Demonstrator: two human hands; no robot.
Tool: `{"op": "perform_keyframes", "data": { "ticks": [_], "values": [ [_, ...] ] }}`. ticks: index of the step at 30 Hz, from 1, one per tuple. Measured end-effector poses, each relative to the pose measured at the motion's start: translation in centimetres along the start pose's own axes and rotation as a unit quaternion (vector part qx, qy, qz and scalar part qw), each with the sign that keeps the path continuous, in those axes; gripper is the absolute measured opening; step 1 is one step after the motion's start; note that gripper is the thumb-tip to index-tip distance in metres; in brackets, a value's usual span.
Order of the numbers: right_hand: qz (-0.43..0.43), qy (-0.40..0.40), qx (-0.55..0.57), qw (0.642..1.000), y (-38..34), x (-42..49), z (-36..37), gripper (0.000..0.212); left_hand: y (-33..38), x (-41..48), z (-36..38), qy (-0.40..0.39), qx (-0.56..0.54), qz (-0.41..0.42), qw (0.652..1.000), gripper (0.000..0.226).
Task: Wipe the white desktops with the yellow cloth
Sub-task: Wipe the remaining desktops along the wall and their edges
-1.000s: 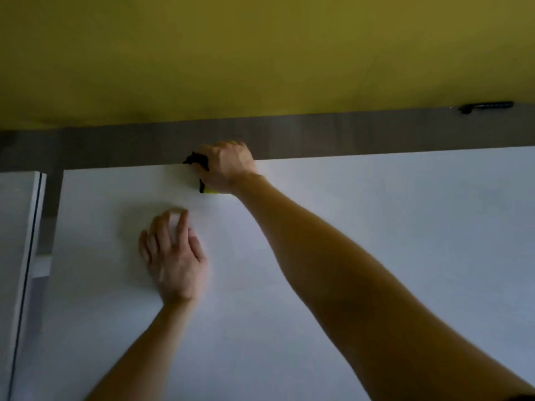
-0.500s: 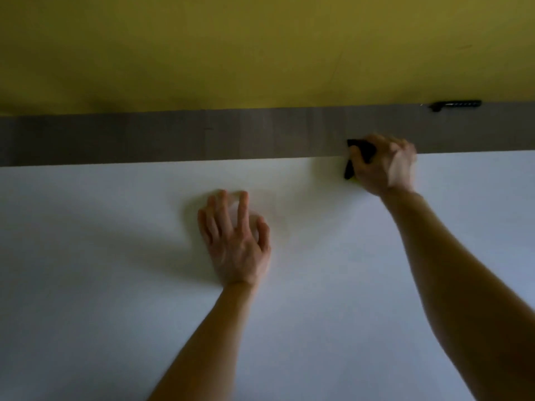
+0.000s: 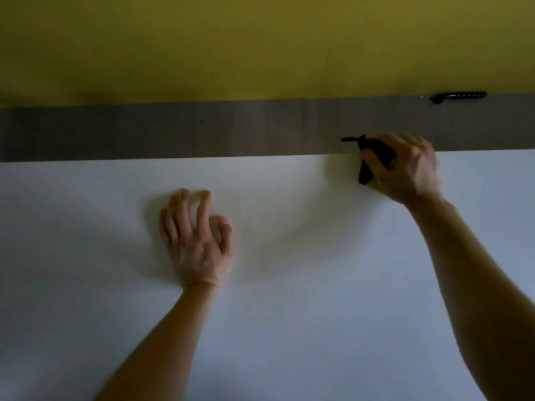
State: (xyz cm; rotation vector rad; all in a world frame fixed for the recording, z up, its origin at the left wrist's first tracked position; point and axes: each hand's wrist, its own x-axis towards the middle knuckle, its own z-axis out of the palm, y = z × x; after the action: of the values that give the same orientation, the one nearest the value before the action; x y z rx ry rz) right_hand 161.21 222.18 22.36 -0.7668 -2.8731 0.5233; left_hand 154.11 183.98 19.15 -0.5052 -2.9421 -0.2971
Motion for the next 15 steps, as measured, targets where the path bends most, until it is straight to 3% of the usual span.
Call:
{"op": "perform_keyframes", "data": {
  "ticks": [3, 6, 9, 12, 15],
  "values": [
    [0.081, 0.036, -0.031, 0.996, -2.8, 0.4, 2.0, 0.034, 0.0, 0.1, 0.0, 0.009, -0.002, 0.0, 1.0, 0.054],
    [-0.051, -0.032, 0.043, 0.997, -16.6, 2.3, 7.5, 0.033, -0.1, 0.3, 0.1, 0.013, 0.01, -0.001, 1.0, 0.058],
    [-0.145, -0.156, 0.077, 0.974, -27.6, 3.1, 10.6, 0.039, -0.1, 0.3, 0.2, 0.0, 0.019, -0.03, 0.999, 0.063],
    [-0.159, -0.172, 0.093, 0.968, -24.4, 3.5, 9.8, 0.038, -0.1, 0.3, 0.3, 0.004, 0.014, -0.016, 1.0, 0.063],
    [-0.115, -0.068, 0.083, 0.988, -12.7, 2.1, 6.3, 0.034, -0.5, 0.1, 0.3, 0.019, 0.007, -0.002, 1.0, 0.06]
  ]
}}
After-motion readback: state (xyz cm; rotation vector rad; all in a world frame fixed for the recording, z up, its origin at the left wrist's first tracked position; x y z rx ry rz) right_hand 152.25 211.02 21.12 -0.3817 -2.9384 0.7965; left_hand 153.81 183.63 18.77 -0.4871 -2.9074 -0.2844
